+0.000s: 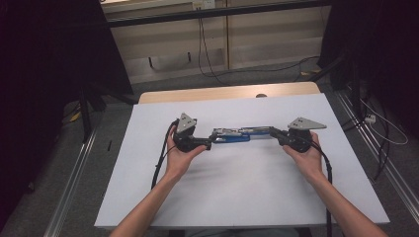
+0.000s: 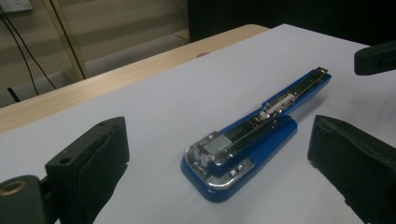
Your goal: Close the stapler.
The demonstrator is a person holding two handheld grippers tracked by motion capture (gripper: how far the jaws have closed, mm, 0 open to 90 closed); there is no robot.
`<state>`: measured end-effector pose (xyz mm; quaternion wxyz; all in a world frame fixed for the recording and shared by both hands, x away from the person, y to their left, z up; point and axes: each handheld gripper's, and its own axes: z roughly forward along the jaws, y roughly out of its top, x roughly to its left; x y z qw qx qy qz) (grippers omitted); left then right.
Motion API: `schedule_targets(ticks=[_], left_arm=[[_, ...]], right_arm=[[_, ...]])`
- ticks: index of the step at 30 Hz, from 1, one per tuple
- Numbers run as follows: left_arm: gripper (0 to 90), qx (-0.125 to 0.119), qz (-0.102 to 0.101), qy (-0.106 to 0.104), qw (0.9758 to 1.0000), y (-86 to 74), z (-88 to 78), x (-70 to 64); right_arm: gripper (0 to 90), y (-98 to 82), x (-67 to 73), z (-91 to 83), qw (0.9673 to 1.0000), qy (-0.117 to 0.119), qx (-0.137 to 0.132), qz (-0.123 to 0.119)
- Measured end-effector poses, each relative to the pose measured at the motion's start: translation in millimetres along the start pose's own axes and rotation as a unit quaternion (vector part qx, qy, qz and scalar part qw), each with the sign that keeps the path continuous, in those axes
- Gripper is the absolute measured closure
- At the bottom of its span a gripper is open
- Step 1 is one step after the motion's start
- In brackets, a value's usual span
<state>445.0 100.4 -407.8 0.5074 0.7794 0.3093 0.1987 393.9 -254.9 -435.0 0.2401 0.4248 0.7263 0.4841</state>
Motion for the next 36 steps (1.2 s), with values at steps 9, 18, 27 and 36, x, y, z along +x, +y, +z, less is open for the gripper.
schedule_targets(ticks=[9, 18, 27, 36], left_arm=[[10.5, 0.018, -0.020, 0.016, 0.9995, -7.7, 11.5, 2.6], [27.0, 0.031, -0.035, 0.009, 0.9989, -16.0, 14.8, 11.4], [51.8, 0.039, -0.034, -0.015, 0.9986, -18.0, 20.1, 6.6], [83.9, 0.044, -0.012, -0.033, 0.9984, -20.1, 27.1, -2.0]], right_arm=[[90.0, -3.4, -0.1, 3.6, 0.9998, -0.003, 0.018, -0.008], [90.0, -7.5, -4.5, 3.4, 0.9995, -0.008, 0.029, -0.007], [90.0, -8.1, -3.9, 5.6, 0.9992, -0.006, 0.038, -0.013], [90.0, -9.2, -6.9, 6.1, 0.9988, -0.007, 0.046, -0.013]])
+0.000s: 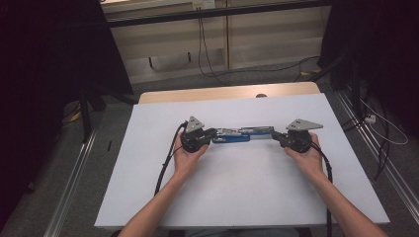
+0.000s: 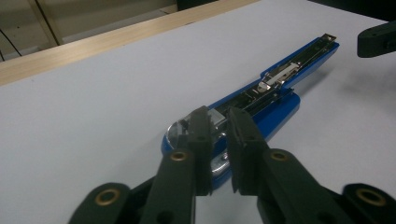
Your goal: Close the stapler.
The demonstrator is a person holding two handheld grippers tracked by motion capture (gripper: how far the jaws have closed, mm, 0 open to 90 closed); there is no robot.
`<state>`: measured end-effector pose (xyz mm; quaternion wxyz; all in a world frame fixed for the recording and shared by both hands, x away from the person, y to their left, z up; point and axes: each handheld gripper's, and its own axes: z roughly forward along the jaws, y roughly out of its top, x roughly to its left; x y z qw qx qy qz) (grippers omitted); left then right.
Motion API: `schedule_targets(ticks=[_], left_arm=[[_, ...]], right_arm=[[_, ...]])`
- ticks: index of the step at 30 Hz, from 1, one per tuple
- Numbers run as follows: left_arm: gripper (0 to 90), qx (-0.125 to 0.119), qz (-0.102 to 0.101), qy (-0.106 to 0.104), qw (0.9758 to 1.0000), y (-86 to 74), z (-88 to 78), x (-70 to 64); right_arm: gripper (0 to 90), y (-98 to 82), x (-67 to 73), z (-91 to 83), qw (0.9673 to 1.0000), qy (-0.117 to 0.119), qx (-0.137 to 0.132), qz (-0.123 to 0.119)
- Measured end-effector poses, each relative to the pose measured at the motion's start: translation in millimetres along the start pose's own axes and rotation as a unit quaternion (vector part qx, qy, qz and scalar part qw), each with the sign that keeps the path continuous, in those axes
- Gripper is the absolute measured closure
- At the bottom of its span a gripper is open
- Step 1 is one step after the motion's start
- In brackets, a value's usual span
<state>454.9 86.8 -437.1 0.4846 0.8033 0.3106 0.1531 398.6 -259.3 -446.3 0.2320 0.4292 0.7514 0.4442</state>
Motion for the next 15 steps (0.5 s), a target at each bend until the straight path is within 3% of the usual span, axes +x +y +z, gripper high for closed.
schedule_targets(ticks=[3, 15], left_arm=[[90.0, 0.004, -0.004, -0.002, 1.0000, -0.2, 3.0, 0.5], [90.0, 0.045, 0.019, -0.003, 0.9988, -1.5, 16.3, -3.7]], right_arm=[[90.0, 0.0, 0.2, 1.1, 1.0000, 0.000, 0.001, -0.001], [90.0, 3.6, 1.6, 3.1, 0.9998, 0.005, 0.017, -0.012]])
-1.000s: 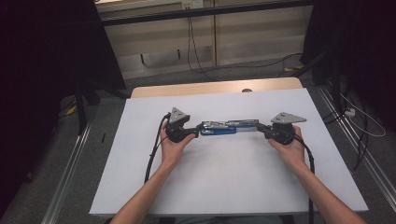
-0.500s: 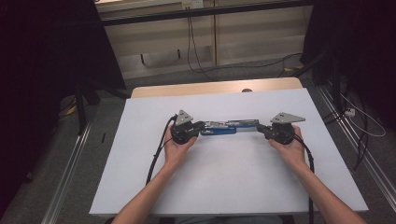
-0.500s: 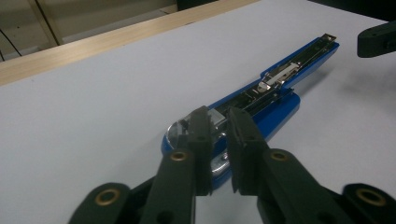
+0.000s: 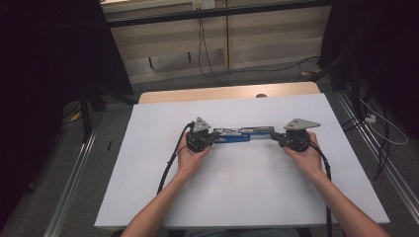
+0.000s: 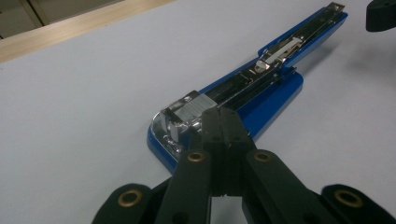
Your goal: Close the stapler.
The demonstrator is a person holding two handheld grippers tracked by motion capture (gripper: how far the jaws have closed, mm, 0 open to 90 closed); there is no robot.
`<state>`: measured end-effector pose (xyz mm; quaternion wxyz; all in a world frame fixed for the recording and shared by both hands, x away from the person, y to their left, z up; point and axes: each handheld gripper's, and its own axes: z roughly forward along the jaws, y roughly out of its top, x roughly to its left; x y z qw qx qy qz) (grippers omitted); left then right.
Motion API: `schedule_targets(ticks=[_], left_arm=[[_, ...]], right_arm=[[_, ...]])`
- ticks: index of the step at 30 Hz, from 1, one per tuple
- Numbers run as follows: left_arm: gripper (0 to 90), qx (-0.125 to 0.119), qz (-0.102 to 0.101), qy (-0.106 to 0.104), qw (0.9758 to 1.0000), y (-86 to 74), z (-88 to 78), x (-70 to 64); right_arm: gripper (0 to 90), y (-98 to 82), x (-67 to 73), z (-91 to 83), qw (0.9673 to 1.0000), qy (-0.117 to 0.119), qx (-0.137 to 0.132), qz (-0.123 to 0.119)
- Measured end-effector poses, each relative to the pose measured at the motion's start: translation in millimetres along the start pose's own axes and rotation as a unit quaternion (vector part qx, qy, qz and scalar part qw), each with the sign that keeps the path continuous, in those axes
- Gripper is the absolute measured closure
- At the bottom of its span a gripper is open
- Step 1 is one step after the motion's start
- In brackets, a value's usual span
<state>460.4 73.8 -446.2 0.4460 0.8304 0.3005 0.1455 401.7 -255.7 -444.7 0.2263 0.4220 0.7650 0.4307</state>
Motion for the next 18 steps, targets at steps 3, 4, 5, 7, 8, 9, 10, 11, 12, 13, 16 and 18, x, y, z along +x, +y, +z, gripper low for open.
schedule_targets(ticks=[3, 4, 5, 7, 8, 9, 10, 11, 12, 13, 16, 18], left_arm=[[90.0, -0.002, -0.007, 0.000, 1.0000, -0.5, 1.8, -1.3], [90.0, 0.002, 0.002, 0.002, 1.0000, -0.5, 2.0, -0.8], [90.0, 0.003, 0.004, 0.003, 1.0000, -1.0, 2.7, -1.1], [90.0, 0.007, 0.001, 0.004, 1.0000, -2.6, 5.2, -0.6], [90.0, 0.007, 0.005, 0.008, 0.9999, -3.1, 6.0, 0.0], [90.0, 0.002, -0.001, 0.002, 1.0000, -3.7, 6.9, 0.2], [90.0, 0.002, 0.000, 0.004, 1.0000, -3.4, 7.1, 0.2], [90.0, 0.004, 0.002, 0.004, 1.0000, -3.3, 7.3, 0.1], [90.0, 0.003, 0.002, 0.005, 1.0000, -3.4, 7.5, 0.2], [90.0, 0.003, 0.003, 0.005, 1.0000, -3.5, 7.7, 0.3], [90.0, 0.003, 0.004, 0.003, 1.0000, -3.3, 7.5, 1.9], [90.0, 0.004, 0.000, -0.001, 1.0000, -3.7, 7.0, 3.1]], right_arm=[[90.0, 0.0, 0.3, 1.8, 0.9999, 0.001, 0.009, -0.005], [90.0, -0.3, 0.8, 2.2, 0.9999, 0.001, 0.011, -0.004], [90.0, -0.5, 1.3, 2.5, 0.9999, 0.002, 0.012, -0.004], [90.0, 0.0, 2.6, 2.5, 0.9999, 0.003, 0.015, -0.006], [90.0, 0.1, 2.4, 2.8, 0.9998, 0.003, 0.016, -0.006], [90.0, 0.0, 2.1, 3.2, 0.9998, 0.002, 0.019, -0.005], [90.0, -0.8, 1.5, 4.4, 0.9997, 0.002, 0.022, -0.005], [90.0, -1.4, 0.9, 5.3, 0.9997, 0.002, 0.025, -0.005], [90.0, -2.5, 0.1, 6.7, 0.9995, 0.001, 0.031, -0.005], [90.0, -3.0, -0.5, 7.6, 0.9994, 0.000, 0.034, -0.005], [90.0, -3.8, -1.2, 10.5, 0.9989, -0.004, 0.046, -0.003], [90.0, -3.3, -1.3, 12.1, 0.9986, -0.006, 0.053, -0.003]])
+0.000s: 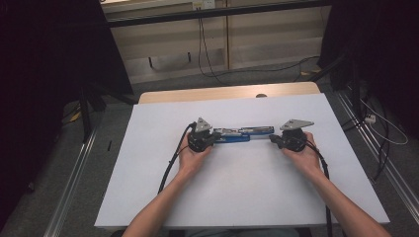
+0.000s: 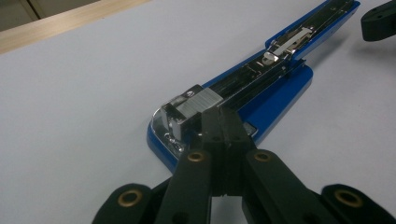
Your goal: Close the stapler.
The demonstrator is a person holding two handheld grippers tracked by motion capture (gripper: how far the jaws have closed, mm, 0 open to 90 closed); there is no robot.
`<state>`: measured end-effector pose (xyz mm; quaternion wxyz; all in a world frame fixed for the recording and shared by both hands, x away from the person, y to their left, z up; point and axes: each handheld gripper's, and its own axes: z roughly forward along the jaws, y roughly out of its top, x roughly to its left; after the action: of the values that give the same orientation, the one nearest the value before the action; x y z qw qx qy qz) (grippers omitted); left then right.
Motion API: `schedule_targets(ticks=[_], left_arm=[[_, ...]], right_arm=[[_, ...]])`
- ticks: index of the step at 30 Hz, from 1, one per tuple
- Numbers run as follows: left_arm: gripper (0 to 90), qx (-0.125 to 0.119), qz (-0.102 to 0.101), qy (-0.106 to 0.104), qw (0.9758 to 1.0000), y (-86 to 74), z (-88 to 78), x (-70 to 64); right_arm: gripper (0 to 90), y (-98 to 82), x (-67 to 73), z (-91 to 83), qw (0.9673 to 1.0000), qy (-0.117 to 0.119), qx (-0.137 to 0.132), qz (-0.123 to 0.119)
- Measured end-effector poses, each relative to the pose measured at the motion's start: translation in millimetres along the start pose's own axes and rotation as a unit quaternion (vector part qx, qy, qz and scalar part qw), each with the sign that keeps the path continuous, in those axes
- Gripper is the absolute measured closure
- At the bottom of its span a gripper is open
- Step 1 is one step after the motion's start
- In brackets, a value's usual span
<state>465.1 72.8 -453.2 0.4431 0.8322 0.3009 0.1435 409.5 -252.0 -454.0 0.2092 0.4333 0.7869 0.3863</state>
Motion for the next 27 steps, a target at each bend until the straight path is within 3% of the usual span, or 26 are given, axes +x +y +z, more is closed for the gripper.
schedule_targets(ticks=[18, 27], left_arm=[[90.0, 0.002, -0.001, 0.004, 1.0000, -0.1, -0.5, -0.6], [90.0, 0.000, -0.006, 0.000, 1.0000, -0.3, -0.4, 0.0]], right_arm=[[90.0, 2.4, 2.3, 11.3, 0.9995, -0.003, 0.030, 0.000], [90.0, 4.4, 1.2, 13.8, 0.9995, -0.005, 0.032, 0.004]])
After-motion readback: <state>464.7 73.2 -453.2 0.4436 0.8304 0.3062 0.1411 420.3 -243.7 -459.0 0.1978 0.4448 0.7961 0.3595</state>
